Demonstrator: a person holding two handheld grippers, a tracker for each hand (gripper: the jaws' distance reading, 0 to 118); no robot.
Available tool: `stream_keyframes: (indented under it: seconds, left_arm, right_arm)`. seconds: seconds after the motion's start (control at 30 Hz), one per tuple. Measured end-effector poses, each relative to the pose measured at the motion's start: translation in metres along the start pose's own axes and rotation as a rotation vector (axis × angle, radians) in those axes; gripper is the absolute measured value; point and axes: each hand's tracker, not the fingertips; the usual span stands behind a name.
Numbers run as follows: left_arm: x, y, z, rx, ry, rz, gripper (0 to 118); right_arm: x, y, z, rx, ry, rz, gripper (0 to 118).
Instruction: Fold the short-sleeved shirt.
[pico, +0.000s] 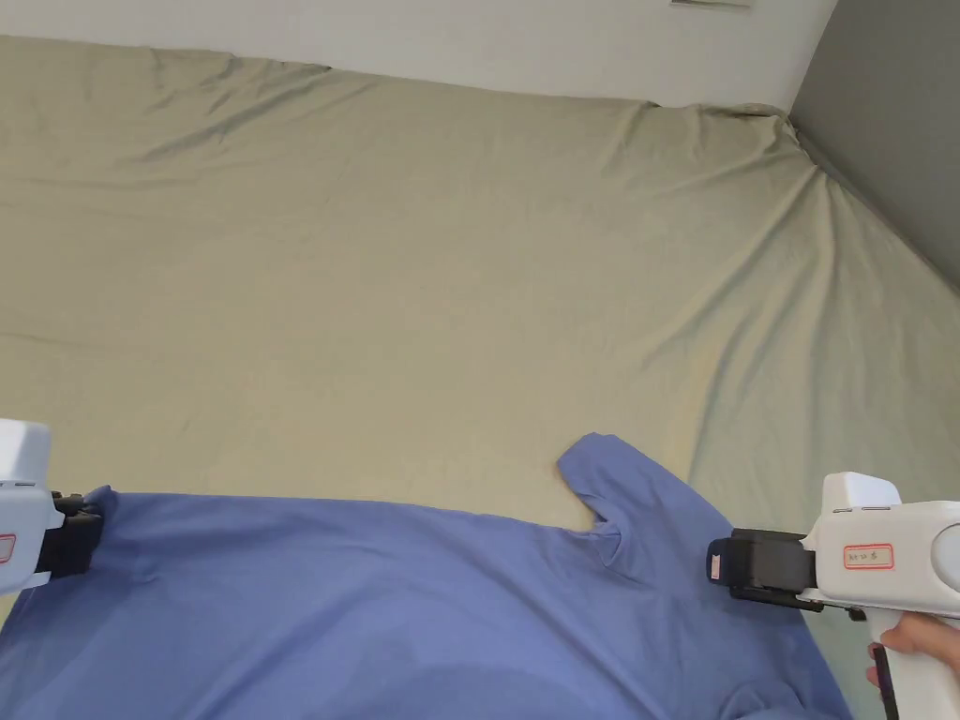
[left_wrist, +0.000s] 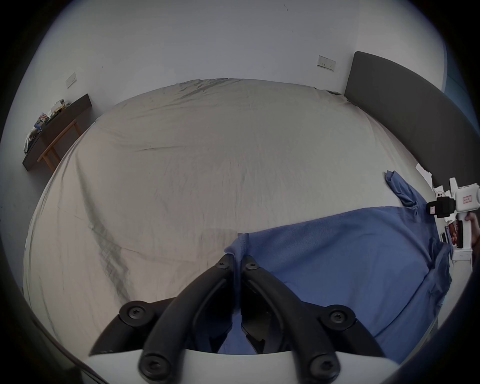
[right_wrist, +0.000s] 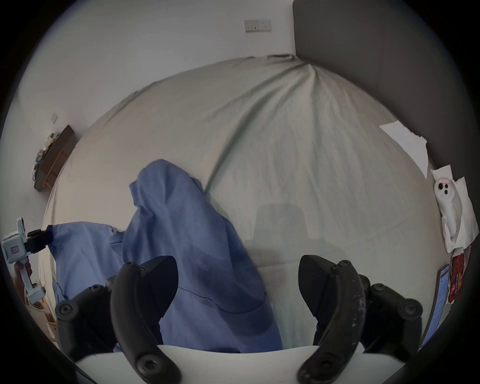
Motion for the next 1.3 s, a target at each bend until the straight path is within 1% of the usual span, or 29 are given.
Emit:
stream_keyframes:
  seconds: [0.03, 0.07, 0.1, 0.13, 0.2, 0.27, 0.3, 0.37, 0.47, 0.57, 0.67, 0.83, 0.97, 1.17, 1.3]
  left_arm:
    - [0.001, 0.001, -0.001, -0.002, 0.003, -0.003, 4]
    - [0.001, 0.002, -0.002, -0.005, 0.005, -0.007, 4]
    - [0.002, 0.002, -0.003, -0.007, 0.005, -0.01, 4]
    - [0.004, 0.002, -0.002, -0.008, 0.007, -0.01, 4]
    - [0.003, 0.003, -0.001, -0.011, 0.002, 0.0, 4]
    - [0.001, 0.002, 0.005, -0.008, -0.004, 0.011, 3]
    - [-0.001, 0.003, 0.009, -0.009, -0.005, 0.012, 3]
    - [-0.002, 0.003, 0.019, -0.007, 0.007, 0.009, 3]
    - [-0.007, -0.001, 0.044, 0.026, 0.01, 0.015, 3]
    - [-0.009, -0.014, 0.081, 0.078, -0.004, 0.029, 3]
    - [-0.009, -0.035, 0.119, 0.089, -0.007, 0.034, 3]
    - [-0.01, -0.089, 0.172, 0.11, 0.002, 0.04, 3]
    - [-0.007, -0.133, 0.192, 0.103, -0.009, 0.078, 3]
    - [-0.001, -0.184, 0.179, 0.011, -0.004, 0.144, 3]
    - [0.002, -0.205, 0.156, -0.045, 0.021, 0.181, 3]
  right_arm:
    - [-0.001, 0.001, -0.002, -0.013, 0.0, 0.001, 82]
    - [-0.002, 0.001, -0.003, -0.016, 0.001, 0.008, 69]
    - [-0.003, 0.001, -0.004, -0.019, 0.006, 0.027, 44]
    - [-0.006, 0.001, -0.006, -0.019, 0.01, 0.052, 27]
    - [-0.013, 0.003, -0.004, -0.039, 0.004, 0.061, 7]
    - [-0.016, 0.003, 0.003, -0.037, 0.024, 0.045, 7]
    - [-0.018, 0.003, 0.01, -0.017, 0.026, 0.05, 7]
    - [-0.022, 0.005, 0.026, 0.025, 0.02, 0.098, 7]
    - [-0.026, 0.0, 0.06, 0.085, 0.038, 0.122, 7]
    - [-0.026, -0.017, 0.103, 0.169, 0.059, 0.13, 7]
    - [-0.023, -0.046, 0.144, 0.224, 0.062, 0.135, 7]
    - [-0.011, -0.111, 0.194, 0.27, 0.089, 0.094, 7]
    - [-0.009, -0.164, 0.215, 0.277, 0.076, 0.065, 7]
    - [-0.009, -0.222, 0.205, 0.185, 0.032, 0.022, 7]
    - [-0.003, -0.248, 0.182, 0.12, 0.02, -0.047, 7]
